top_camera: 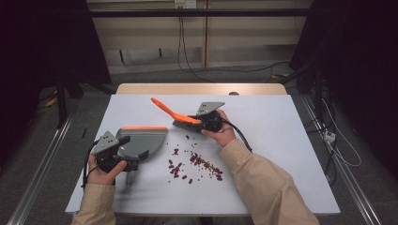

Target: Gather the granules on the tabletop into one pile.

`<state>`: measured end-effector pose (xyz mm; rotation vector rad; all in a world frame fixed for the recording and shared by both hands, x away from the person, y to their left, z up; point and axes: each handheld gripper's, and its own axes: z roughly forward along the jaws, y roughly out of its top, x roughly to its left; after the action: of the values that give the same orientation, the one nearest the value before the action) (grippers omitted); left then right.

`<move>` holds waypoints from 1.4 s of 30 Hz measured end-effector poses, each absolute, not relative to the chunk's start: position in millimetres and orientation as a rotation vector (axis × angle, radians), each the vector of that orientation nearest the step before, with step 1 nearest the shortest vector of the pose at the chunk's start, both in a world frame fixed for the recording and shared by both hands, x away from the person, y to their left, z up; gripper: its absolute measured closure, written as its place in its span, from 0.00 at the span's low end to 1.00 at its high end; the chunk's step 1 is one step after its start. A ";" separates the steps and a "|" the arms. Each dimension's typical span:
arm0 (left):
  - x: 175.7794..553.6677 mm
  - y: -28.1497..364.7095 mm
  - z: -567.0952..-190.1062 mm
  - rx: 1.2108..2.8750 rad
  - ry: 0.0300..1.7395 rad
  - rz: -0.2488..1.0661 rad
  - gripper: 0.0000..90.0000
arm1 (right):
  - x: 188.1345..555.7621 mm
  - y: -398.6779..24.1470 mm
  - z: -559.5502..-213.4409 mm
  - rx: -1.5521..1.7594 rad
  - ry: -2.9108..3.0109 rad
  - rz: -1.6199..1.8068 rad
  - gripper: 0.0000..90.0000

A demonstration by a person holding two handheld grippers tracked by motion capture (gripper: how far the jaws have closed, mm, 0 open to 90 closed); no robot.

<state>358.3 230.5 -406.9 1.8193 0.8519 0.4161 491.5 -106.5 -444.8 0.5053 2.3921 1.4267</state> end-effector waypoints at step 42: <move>353.9 251.5 -406.4 1.806 0.891 0.451 0.05 | 409.1 -100.7 -436.9 0.281 2.596 1.436 0.78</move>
<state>353.9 251.5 -406.4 1.8058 0.8908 0.4511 409.1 -100.7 -436.9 0.2807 2.5958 1.4362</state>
